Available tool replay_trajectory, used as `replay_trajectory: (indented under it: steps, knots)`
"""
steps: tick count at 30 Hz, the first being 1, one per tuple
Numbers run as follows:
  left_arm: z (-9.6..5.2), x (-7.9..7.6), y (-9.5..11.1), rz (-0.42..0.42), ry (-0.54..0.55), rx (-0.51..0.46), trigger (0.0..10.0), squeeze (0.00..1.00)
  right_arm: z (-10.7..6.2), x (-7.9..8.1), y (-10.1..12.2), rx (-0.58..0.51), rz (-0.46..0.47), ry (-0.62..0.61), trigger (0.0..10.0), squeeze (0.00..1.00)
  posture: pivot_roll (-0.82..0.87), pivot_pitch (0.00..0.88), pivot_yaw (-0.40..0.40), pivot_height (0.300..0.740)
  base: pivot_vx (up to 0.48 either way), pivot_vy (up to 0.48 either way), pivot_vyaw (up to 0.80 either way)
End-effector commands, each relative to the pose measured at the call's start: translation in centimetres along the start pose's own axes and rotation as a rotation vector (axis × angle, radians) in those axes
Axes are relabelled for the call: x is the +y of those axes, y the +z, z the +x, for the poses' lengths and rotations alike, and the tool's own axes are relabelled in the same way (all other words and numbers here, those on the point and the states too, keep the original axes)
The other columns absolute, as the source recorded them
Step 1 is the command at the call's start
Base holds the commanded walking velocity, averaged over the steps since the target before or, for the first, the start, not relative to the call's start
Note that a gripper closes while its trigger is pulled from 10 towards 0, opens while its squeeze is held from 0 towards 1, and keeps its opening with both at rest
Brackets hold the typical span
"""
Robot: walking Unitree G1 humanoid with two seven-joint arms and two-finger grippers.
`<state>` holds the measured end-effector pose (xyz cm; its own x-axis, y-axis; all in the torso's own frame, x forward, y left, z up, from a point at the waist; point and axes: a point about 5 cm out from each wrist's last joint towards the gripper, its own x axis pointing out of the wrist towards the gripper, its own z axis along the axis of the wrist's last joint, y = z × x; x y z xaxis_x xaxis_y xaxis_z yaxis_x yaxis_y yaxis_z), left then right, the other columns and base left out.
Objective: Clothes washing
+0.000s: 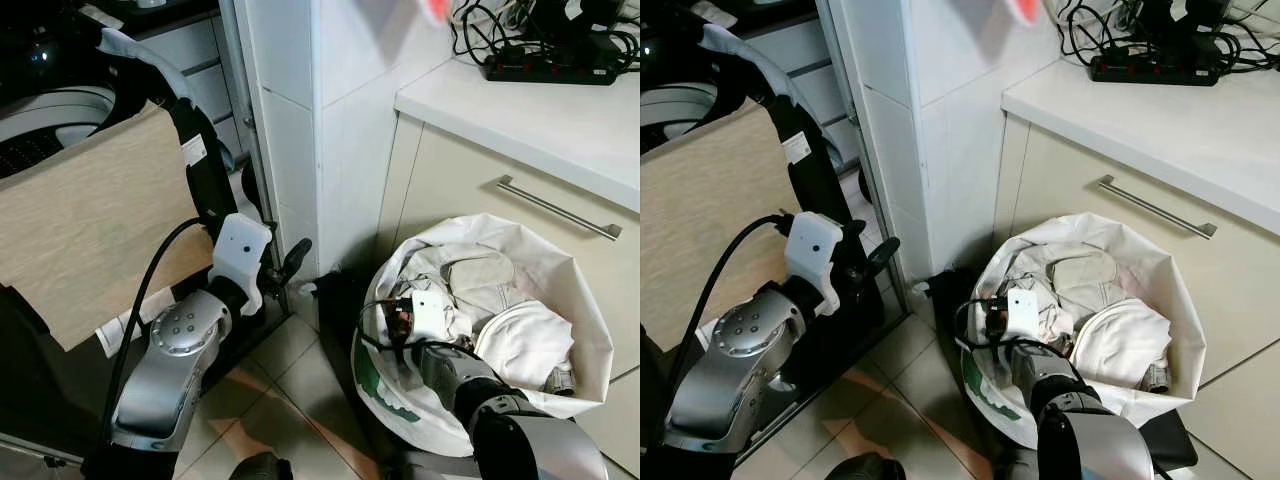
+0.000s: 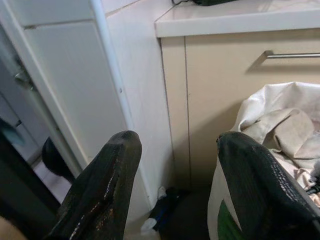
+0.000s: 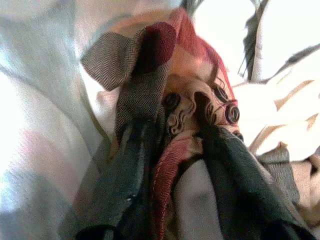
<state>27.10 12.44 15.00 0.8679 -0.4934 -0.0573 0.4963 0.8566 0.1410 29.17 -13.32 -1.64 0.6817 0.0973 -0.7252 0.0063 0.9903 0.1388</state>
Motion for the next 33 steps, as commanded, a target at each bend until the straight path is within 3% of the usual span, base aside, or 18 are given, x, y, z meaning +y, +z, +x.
replay_trajectory:
  steps: [1,13,15,18,19,20,21,23,27,33]
  knots:
    - [0.4,0.0,0.5,0.007,-0.008,-0.014,10.0,0.0,0.0,0.5,1.7,-0.062,0.004,0.014,0.0,0.0,0.06,0.058,0.048,0.724,0.0,0.0,0.0]
    - [2.6,-0.4,0.8,-0.019,0.0,-0.068,10.0,0.0,-1.3,2.8,9.6,-0.38,-0.118,0.155,0.0,0.0,-0.02,0.0,0.01,0.724,0.0,0.0,0.0]
    - [2.9,-0.3,0.9,-0.024,0.005,-0.075,10.0,0.0,-1.4,2.6,10.1,-0.396,-0.14,0.141,0.0,0.0,-0.04,0.0,0.005,0.724,0.0,0.0,0.0]
    - [3.2,-0.4,0.8,-0.035,0.006,-0.085,10.0,0.0,-1.1,1.6,9.3,-0.336,-0.102,0.078,0.0,0.0,-0.05,0.0,0.004,0.724,0.0,0.0,0.0]
    - [3.3,-0.5,0.7,-0.033,0.002,-0.083,10.0,0.0,-0.8,1.5,8.3,-0.275,-0.013,0.106,9.7,0.0,-0.04,0.0,0.01,0.724,0.0,0.0,0.0]
    - [3.3,-0.5,0.7,-0.033,0.002,-0.083,10.0,0.0,-0.8,1.5,8.3,-0.275,-0.013,0.106,9.7,0.0,-0.04,0.0,0.01,0.724,0.0,0.0,0.0]
    - [3.3,-0.8,0.7,-0.027,-0.012,-0.082,10.0,0.0,-0.7,2.0,7.5,-0.227,0.03,0.177,10.0,1.0,-0.04,0.0,0.016,0.724,0.0,0.0,0.0]
    - [3.3,-0.8,0.8,-0.023,-0.017,-0.086,10.0,0.0,-0.7,2.1,7.3,-0.214,0.015,0.199,10.0,1.0,-0.04,0.0,0.017,0.724,0.0,0.0,0.0]
    - [3.2,-0.3,0.8,-0.013,-0.011,-0.085,10.0,0.0,-0.9,-0.3,7.0,-0.229,0.022,0.117,10.0,1.0,-0.03,0.0,0.023,0.724,0.0,0.0,0.0]
    - [3.2,0.2,0.6,-0.004,-0.008,-0.084,10.0,0.0,-0.8,-0.5,4.8,-0.174,0.033,0.148,10.0,1.0,-0.05,0.0,0.032,0.724,0.0,0.0,0.0]
